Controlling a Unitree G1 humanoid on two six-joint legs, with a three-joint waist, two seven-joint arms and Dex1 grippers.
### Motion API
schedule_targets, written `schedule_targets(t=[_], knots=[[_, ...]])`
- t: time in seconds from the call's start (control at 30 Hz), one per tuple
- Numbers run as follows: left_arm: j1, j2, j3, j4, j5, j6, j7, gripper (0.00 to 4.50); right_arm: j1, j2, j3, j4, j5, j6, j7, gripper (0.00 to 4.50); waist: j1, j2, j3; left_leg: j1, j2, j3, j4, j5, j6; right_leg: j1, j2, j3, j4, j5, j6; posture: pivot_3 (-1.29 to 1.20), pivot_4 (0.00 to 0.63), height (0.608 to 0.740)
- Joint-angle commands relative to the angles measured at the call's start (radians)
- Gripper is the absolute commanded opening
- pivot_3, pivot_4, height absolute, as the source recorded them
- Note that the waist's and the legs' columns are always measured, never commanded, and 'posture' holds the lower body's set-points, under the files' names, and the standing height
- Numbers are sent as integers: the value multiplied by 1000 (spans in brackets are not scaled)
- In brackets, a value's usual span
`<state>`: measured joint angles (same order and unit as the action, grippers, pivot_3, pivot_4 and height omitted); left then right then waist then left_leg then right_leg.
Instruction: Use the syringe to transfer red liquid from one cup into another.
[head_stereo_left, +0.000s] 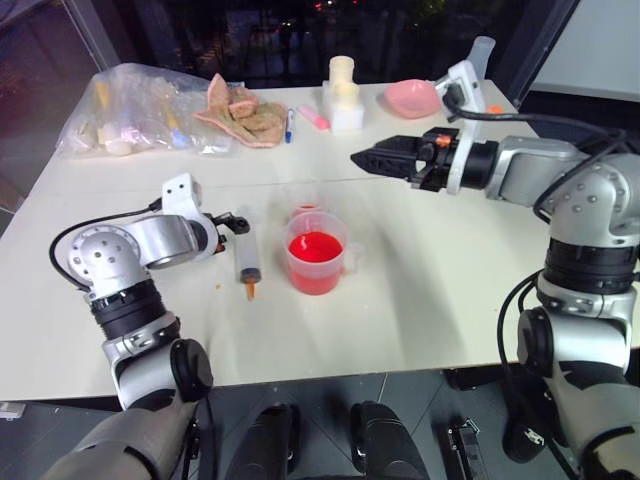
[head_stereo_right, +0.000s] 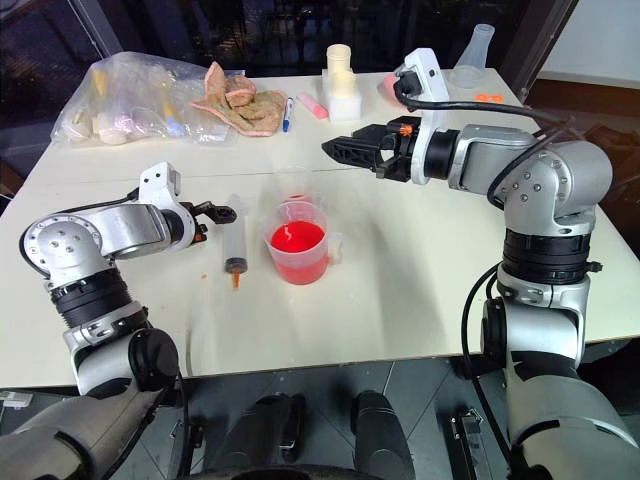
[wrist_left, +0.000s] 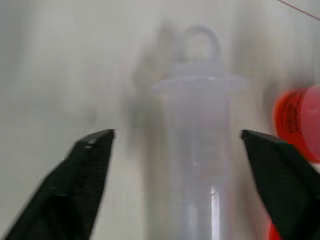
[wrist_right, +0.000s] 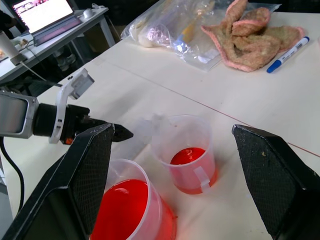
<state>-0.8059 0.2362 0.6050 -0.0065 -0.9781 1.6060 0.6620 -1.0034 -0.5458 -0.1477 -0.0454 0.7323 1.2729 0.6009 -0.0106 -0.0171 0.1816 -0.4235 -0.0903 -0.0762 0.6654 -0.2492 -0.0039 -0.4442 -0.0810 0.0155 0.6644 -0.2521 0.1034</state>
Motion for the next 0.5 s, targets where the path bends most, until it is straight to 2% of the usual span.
schedule_targets(t=[0.03, 0.23, 0.33, 0.5], knots=[[-7, 53, -5, -41, -78, 8, -8, 4465, -6, -10, -13, -28, 15, -14, 10, 3943, -1, 0, 0, 0, 0, 0, 0, 0, 0, 0, 0, 0, 0, 0, 0, 0, 150, 740], [-25, 214, -86, -173, -156, 8, -197, 4465, 8, -29, 8, -22, 7, -42, 49, 3943, -2, 0, 0, 0, 0, 0, 0, 0, -1, 0, 0, 0, 0, 0, 0, 0, 150, 740], [26, 316, -101, -295, -163, 8, -308, 4465, 28, -90, 35, -64, 50, -32, 162, 3943, -2, 0, 0, 0, 0, 0, 0, 0, -1, 0, 0, 0, -1, 0, 0, 0, 150, 740], [127, 558, -95, -327, -261, 8, -589, 4465, 86, -243, 133, -157, 58, -108, 400, 3943, -3, 0, 0, 0, 0, 0, -1, 0, 0, 0, 0, 0, -2, 0, -1, 0, 150, 740]])
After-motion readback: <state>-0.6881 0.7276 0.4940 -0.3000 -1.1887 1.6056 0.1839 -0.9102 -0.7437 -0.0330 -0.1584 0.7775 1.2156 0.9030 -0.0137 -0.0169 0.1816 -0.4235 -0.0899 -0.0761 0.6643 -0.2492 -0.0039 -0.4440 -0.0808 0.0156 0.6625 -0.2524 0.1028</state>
